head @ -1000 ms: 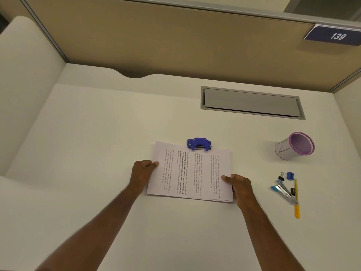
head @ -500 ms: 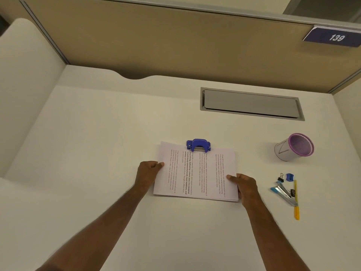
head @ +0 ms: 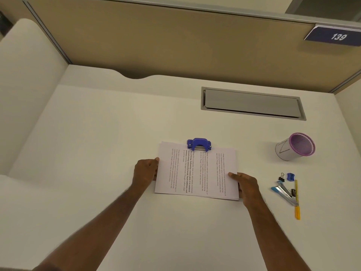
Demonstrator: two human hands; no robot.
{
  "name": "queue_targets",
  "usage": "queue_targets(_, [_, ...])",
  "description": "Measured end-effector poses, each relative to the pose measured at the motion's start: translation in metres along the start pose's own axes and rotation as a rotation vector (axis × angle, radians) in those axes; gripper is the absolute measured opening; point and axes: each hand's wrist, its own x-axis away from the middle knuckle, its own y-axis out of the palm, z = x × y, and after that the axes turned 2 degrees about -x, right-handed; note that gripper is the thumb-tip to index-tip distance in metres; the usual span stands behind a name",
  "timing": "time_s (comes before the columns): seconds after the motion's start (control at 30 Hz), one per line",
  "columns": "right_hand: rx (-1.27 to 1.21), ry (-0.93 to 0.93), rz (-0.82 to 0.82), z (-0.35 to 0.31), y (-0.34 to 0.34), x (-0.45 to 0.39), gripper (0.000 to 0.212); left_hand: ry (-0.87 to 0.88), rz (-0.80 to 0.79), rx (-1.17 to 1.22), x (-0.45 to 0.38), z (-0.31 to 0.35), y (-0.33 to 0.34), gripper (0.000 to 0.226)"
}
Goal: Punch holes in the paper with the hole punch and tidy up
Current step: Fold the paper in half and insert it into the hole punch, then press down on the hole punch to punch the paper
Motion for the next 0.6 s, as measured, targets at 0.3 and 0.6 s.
queue_targets(0.3, [0.021,-0.056,0.033,-0.006,-0.009,0.005,0.005,0.159,0.097,-0.025,0.012,-0.002,-0.007,0.022])
queue_targets(0.6, [0.563,-0.74,0.264,0.019,0.006,0.015,0.047,0.246,0.09,-0.066,0.016,-0.007,-0.002,0.03])
